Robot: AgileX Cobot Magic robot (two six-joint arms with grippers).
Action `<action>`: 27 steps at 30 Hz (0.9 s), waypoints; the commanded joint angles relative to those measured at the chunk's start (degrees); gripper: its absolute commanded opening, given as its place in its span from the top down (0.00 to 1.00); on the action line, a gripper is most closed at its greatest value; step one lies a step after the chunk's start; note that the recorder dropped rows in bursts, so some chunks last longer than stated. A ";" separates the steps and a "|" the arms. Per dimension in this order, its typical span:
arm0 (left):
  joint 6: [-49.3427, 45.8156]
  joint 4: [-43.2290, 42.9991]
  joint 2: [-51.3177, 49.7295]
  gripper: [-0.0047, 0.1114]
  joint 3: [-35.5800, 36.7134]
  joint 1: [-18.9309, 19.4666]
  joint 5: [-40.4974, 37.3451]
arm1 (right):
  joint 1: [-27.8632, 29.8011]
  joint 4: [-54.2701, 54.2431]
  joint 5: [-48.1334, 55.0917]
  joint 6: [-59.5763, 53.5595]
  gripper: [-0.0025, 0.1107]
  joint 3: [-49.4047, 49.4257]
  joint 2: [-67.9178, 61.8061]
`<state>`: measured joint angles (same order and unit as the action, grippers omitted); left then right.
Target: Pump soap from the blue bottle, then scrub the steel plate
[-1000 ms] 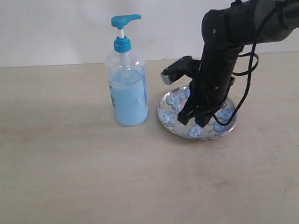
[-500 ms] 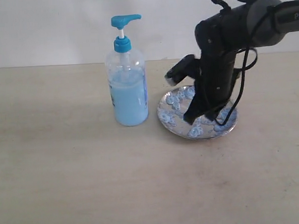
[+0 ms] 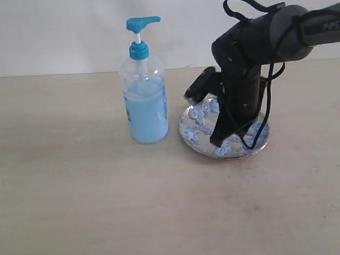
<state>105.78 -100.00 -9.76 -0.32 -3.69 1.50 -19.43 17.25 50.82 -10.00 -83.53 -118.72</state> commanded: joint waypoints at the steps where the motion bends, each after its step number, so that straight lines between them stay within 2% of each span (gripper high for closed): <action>1: -0.38 0.05 -0.36 0.92 0.32 0.10 0.06 | 1.51 12.56 -21.90 35.34 0.98 -0.41 0.32; 2: -0.38 0.05 -0.36 0.92 0.32 0.10 0.06 | 0.83 8.54 -24.89 40.79 0.98 -0.56 0.32; 3: -0.38 0.05 -0.36 0.92 0.32 0.10 0.06 | -0.25 4.27 -24.46 39.49 0.98 -0.56 0.42; 5: -0.38 0.05 -0.36 0.92 0.32 0.10 0.06 | -2.60 1.88 -16.16 21.35 0.98 -0.56 0.42; 6: -0.38 0.05 -0.36 0.92 0.32 0.10 0.06 | -3.68 2.62 -8.83 8.94 0.98 -0.56 0.42; 7: -0.38 0.05 -0.36 0.92 0.32 0.10 0.06 | -4.09 3.06 -0.65 2.92 0.98 -0.44 0.30; 8: -0.38 0.05 -0.36 0.92 0.32 0.10 0.06 | -4.09 4.56 5.65 2.62 0.98 -0.44 0.18; 9: -0.38 0.05 -0.36 0.92 0.32 0.10 0.06 | -3.51 7.08 9.05 8.18 0.98 -0.44 0.50; 11: -0.38 0.05 -0.36 0.92 0.32 0.10 0.06 | -1.86 10.02 12.04 22.21 0.98 -0.30 4.26; 12: -0.38 0.05 -0.36 0.92 0.32 0.10 0.06 | -1.25 10.13 11.87 25.78 0.98 0.50 8.42; 14: -0.38 0.05 -0.36 0.92 0.32 0.10 0.06 | -1.11 10.57 5.97 28.57 0.98 3.99 20.35; 17: -0.38 0.05 -0.36 0.92 0.32 0.10 0.06 | -1.11 11.28 -13.55 29.38 0.98 11.74 38.52; 19: -0.38 0.05 -0.36 0.92 0.32 0.10 0.06 | -1.11 11.42 -29.80 29.38 0.98 20.32 50.98; 22: -0.38 0.05 -0.36 0.92 0.32 0.10 0.06 | -1.11 11.54 -47.10 28.75 0.98 36.32 65.16; 27: -0.38 0.05 -0.36 0.92 0.32 0.10 0.06 | -1.11 11.54 -56.93 28.97 0.98 54.92 78.42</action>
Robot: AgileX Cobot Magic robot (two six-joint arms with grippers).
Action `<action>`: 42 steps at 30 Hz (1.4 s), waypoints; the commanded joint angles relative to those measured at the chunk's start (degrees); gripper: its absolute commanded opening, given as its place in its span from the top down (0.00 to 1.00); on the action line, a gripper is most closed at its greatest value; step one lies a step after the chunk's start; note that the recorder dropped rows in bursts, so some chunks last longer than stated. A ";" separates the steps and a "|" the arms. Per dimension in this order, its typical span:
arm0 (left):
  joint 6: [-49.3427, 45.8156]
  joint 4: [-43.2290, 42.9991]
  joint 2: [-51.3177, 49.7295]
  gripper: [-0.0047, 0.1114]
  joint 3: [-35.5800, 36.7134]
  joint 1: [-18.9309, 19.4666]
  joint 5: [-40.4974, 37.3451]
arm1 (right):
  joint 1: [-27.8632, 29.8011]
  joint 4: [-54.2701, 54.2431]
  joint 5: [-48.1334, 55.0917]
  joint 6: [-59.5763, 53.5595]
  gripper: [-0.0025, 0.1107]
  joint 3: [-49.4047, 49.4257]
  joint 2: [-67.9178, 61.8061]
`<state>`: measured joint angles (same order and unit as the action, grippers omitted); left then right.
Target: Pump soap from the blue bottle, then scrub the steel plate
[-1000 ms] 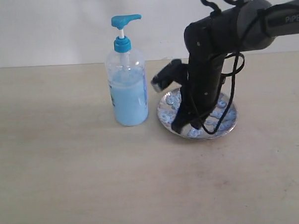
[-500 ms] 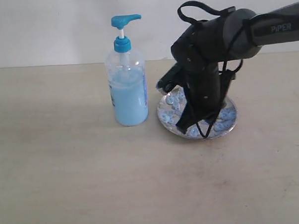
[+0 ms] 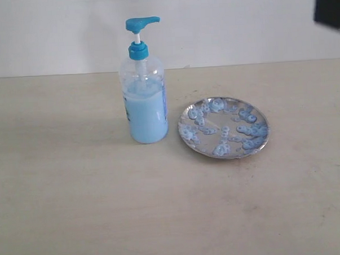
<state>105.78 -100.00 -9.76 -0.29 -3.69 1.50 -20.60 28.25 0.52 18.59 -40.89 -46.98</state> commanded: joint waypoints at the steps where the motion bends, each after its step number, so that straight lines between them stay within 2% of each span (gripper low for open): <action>1: -0.38 0.05 -0.36 0.92 0.29 0.10 0.06 | 0.06 0.55 -7.16 0.37 0.98 14.80 7.90; 6: -0.38 0.05 -0.36 0.92 0.29 0.10 0.06 | 0.06 -0.51 3.91 2.47 0.98 22.23 12.50; 11: -0.38 0.05 -0.36 0.92 0.29 0.10 0.06 | 0.06 0.83 6.70 1.83 0.98 22.73 15.62; 12: -0.38 0.05 -0.36 0.92 0.29 0.10 0.06 | 1.42 0.72 7.09 1.83 0.98 22.85 20.26; 15: -0.38 0.05 -0.36 0.92 0.29 0.10 0.19 | 14.09 0.62 8.52 -0.20 0.98 24.49 35.62; 17: -0.38 0.05 -0.36 0.92 0.29 0.10 0.19 | 18.98 -2.49 16.53 0.37 0.98 26.02 46.46; 19: -0.38 0.05 0.13 0.92 0.29 0.10 0.17 | 20.78 -6.12 20.81 -0.76 0.98 27.88 46.98; 23: -0.38 0.05 0.68 0.92 0.29 0.10 0.06 | 20.64 -16.81 21.71 -5.53 0.98 31.57 46.98; 25: -0.38 0.05 0.68 0.92 0.29 0.10 0.06 | 20.64 -18.80 24.85 -9.09 0.98 32.20 46.98; 28: -0.38 0.05 0.68 0.92 0.29 0.10 0.06 | 20.64 -20.71 23.27 -10.97 0.98 36.36 46.98; 31: -0.38 0.05 0.68 0.92 0.29 0.10 0.06 | 20.76 -31.08 21.46 -11.35 0.98 40.89 46.98; 32: -0.38 0.05 0.82 0.92 0.29 0.10 0.06 | 20.76 -32.53 21.07 -15.40 0.98 40.89 46.68; 42: -0.38 0.05 0.71 0.92 0.29 0.10 0.17 | 20.76 -33.13 19.93 -16.58 0.98 40.89 46.31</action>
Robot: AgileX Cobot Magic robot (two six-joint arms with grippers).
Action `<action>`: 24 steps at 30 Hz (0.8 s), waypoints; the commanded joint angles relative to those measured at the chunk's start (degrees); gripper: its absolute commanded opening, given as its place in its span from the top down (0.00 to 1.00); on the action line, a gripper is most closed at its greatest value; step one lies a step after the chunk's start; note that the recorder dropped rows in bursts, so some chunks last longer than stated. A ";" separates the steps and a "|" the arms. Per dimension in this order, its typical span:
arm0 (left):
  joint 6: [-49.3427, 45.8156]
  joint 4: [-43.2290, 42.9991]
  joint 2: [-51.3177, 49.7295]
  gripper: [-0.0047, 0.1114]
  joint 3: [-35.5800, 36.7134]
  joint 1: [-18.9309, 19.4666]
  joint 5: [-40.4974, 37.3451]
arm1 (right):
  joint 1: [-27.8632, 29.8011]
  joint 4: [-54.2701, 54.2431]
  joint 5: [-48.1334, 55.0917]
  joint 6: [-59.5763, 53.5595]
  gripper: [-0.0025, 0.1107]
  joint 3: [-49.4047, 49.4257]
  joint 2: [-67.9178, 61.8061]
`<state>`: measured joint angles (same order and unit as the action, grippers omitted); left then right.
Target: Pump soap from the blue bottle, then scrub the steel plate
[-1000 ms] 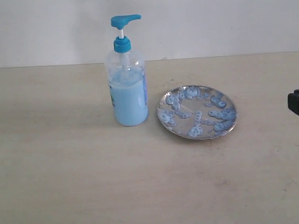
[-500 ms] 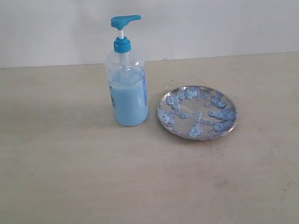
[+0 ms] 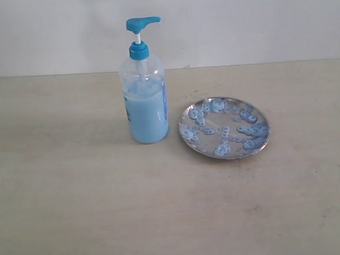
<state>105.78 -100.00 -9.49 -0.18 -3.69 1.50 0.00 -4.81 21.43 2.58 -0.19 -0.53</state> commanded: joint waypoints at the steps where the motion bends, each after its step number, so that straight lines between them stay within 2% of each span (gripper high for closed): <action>1: -0.38 0.05 0.44 0.92 0.18 0.10 0.17 | 0.16 -0.08 -0.98 -0.58 0.98 0.19 -0.14; 16: -0.38 0.13 0.44 0.92 0.18 0.10 0.32 | 0.16 -0.08 -1.09 -0.58 0.98 0.19 -0.14; 17: -0.64 6.83 0.44 0.92 0.18 0.10 -0.84 | 0.16 -0.08 -1.09 -0.58 0.98 0.19 -0.14; 19: -9.87 27.00 0.85 0.92 -0.69 0.10 -1.06 | 0.16 -0.08 -1.09 -0.58 0.98 0.19 -0.14; 20: -21.44 43.34 1.34 0.92 -2.67 0.10 -1.06 | 0.16 -0.08 -1.09 -0.58 0.98 0.19 -0.14; 21: -31.86 52.68 1.90 0.92 -3.94 0.10 -1.16 | 0.16 -0.08 -1.09 -0.58 0.98 0.19 -0.14; 23: -57.09 67.87 3.28 0.92 -6.74 0.10 -1.16 | 0.16 -0.08 -1.09 -0.58 0.98 0.19 -0.14; 24: -65.46 71.71 3.98 0.92 -7.61 0.10 -1.16 | 0.16 -0.08 -1.09 -0.58 0.98 0.19 -0.14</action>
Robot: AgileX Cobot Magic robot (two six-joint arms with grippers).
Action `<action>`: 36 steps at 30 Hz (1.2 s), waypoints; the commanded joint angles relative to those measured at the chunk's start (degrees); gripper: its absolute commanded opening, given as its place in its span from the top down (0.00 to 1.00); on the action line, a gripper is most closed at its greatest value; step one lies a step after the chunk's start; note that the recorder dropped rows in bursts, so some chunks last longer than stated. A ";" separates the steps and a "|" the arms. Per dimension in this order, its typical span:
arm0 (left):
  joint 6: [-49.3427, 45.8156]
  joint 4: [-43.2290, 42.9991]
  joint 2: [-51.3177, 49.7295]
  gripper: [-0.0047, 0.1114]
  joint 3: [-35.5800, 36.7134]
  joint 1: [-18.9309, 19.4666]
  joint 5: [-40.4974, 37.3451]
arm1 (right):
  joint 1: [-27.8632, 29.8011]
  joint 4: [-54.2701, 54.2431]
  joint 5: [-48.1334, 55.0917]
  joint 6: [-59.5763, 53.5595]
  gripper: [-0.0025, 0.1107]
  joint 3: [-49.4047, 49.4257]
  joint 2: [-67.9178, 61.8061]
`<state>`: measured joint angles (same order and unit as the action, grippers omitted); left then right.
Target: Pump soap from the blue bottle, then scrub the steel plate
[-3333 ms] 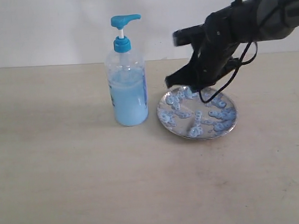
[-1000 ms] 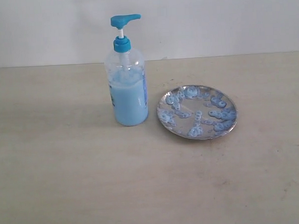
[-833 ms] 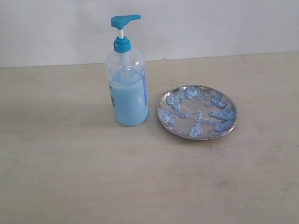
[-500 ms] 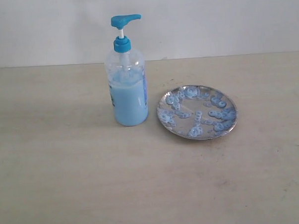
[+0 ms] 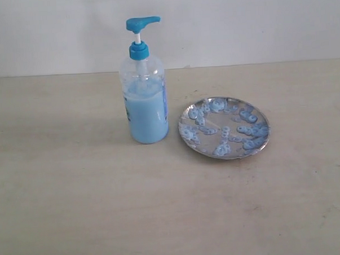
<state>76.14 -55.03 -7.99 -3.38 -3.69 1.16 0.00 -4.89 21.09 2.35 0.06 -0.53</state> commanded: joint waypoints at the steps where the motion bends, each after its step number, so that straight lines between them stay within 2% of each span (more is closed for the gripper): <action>1: -45.24 29.87 3.45 0.92 -4.87 0.10 -0.83 | 0.16 0.01 -0.75 -0.34 0.98 -0.06 -0.14; 3: -59.33 35.61 6.82 0.92 -4.58 0.10 -1.16 | 0.16 0.01 -0.75 -0.34 0.98 -0.06 -0.14; 5: -66.17 38.45 7.99 0.92 -2.33 0.10 -3.09 | 0.16 0.01 -0.75 -0.34 0.98 -0.06 -0.14; 9: -66.76 42.64 7.99 0.92 3.38 1.36 1.25 | 0.16 0.01 -0.70 -0.34 0.98 -0.06 -0.18; 14: -64.81 44.03 7.99 0.92 3.38 1.49 -21.40 | 0.16 0.01 -0.70 -0.34 0.98 -0.06 -0.18; 17: -64.86 47.50 7.99 0.92 3.38 1.26 -21.65 | 0.16 -0.12 -0.70 -0.34 0.98 -0.06 -0.18; 19: -64.31 58.52 7.99 0.92 3.38 1.26 -21.25 | 0.16 -0.12 -0.70 -0.34 0.98 -0.06 -0.18; 21: -69.04 66.29 7.99 0.92 3.38 1.15 -20.51 | 0.16 -0.12 -0.70 -0.34 0.98 -0.06 -0.18; 23: -74.19 65.14 7.99 0.92 3.38 1.15 -20.76 | 0.16 -0.12 -0.70 -0.34 0.98 -0.06 -0.18; 25: -79.14 59.61 7.99 0.92 3.38 1.26 -21.49 | 0.16 -0.12 -0.70 -0.34 0.98 -0.06 -0.18; 26: -80.32 59.22 7.99 0.92 3.38 2.03 -21.49 | 0.16 -0.12 -0.70 -0.34 0.98 -0.06 -0.18; 28: -81.61 66.03 7.99 0.92 3.38 7.14 -21.49 | 0.16 -0.12 -0.70 -0.34 0.98 -0.06 -0.18; 29: -84.92 68.65 7.99 0.92 3.38 10.87 -21.77 | 0.05 -0.12 -0.70 -0.34 0.98 -0.06 -0.18; 31: -92.96 67.71 7.99 0.92 3.38 14.01 -22.08 | 0.05 -0.12 -0.70 -0.34 0.98 -0.06 -0.18; 35: -90.14 67.22 7.99 0.92 3.38 14.19 -21.84 | 0.05 -0.12 -0.70 -0.34 0.98 -0.06 -0.18; 36: -85.10 67.22 7.99 0.92 3.38 14.19 -21.84 | 0.05 -0.12 -0.70 -0.34 0.98 -0.06 -0.18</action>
<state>-14.24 11.64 -0.21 0.02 10.30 -20.54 0.00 -5.10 21.09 2.11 0.06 -0.53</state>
